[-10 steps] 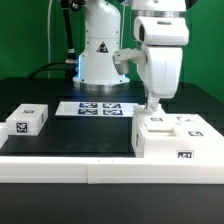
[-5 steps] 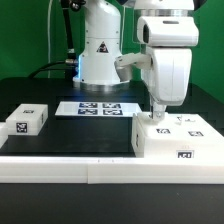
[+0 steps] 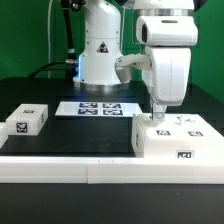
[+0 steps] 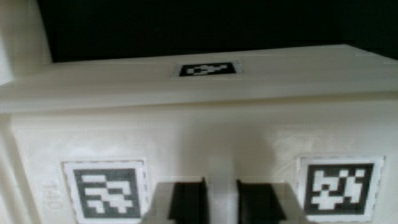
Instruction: Assemble cabinet
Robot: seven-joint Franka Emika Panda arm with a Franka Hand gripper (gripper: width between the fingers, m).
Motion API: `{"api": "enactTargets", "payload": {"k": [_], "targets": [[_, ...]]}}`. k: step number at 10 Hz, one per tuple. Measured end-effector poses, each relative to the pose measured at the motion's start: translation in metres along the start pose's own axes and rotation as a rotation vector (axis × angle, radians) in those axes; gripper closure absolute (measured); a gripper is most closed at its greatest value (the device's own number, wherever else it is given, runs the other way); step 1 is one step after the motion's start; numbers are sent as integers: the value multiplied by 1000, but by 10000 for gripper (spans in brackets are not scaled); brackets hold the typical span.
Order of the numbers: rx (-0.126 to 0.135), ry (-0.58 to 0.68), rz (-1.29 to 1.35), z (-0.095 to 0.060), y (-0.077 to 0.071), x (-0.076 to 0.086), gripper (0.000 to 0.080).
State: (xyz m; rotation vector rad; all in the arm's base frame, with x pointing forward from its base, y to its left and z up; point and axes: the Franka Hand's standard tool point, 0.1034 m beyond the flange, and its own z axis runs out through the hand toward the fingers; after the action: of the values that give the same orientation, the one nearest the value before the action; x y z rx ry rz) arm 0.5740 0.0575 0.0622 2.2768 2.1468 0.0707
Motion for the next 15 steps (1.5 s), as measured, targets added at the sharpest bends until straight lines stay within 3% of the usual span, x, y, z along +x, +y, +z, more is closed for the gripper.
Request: {"api": "enactTargets", "payload": {"k": [1,3,4,5,6,9,12,13,15], "targets": [[0,0,0,0,0,0,645],[0,0,0,0,0,0,278],[0,0,0,0,0,0,144],[0,0,0,0,0,0,144],[0,0,0,0,0,0,30],[-2,-1,29,-2,-1,0,2],[-32,-11,207,-30,-28,-3,2],[-56,-1,301,-35,-36,-1,2],[-47,-2,345,-34,-49,0,2]]}}
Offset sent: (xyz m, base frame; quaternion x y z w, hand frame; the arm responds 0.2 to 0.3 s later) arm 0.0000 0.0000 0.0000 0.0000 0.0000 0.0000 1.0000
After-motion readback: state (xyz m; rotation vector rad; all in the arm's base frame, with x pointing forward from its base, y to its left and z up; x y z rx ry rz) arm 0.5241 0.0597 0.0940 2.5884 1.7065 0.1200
